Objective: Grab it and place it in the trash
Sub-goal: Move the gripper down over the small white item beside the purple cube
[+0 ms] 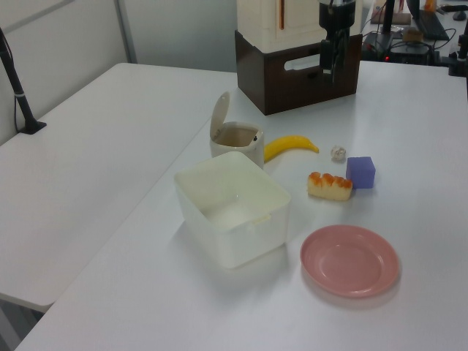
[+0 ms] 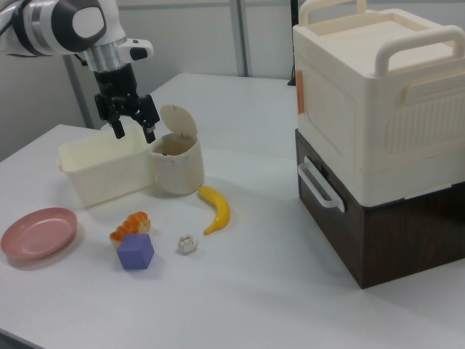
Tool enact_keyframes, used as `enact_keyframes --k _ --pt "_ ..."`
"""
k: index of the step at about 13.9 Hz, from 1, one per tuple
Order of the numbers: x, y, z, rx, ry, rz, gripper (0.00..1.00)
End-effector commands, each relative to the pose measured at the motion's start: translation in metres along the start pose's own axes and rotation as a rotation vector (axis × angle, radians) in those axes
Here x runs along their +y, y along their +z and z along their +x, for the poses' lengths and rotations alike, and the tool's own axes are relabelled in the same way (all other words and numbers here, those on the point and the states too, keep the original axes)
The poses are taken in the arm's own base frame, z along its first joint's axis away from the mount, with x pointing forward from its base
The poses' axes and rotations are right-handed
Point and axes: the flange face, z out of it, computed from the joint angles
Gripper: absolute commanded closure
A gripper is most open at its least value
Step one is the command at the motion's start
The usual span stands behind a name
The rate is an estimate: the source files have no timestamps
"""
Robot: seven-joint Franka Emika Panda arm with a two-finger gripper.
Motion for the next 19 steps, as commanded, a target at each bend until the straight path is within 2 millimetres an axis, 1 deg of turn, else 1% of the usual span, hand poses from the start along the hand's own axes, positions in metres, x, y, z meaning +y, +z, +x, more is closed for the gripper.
enact_keyframes --k 1,3,4,5,10,12,16,17,18,19 --pt "0.003 0.009 -0.005 -0.026 -0.014 0.034 0.0" --pt "0.017 0.032 -0.003 -0.052 -0.018 0.03 0.0" --pt "0.028 0.053 -0.002 -0.06 -0.039 0.031 0.0" --pt "0.034 0.063 -0.002 -0.063 -0.045 0.029 0.0" --pt "0.057 0.123 -0.007 -0.075 -0.079 0.029 0.0" --pt "0.061 0.149 -0.007 -0.089 -0.095 0.023 0.0" --pt "0.059 0.191 -0.005 -0.129 -0.109 0.012 0.01" --pt "0.059 0.199 -0.002 -0.129 -0.11 0.01 0.03" --pt "0.057 0.214 0.001 -0.135 -0.112 0.006 0.06" --pt "0.056 0.223 0.004 -0.137 -0.113 0.004 0.07"
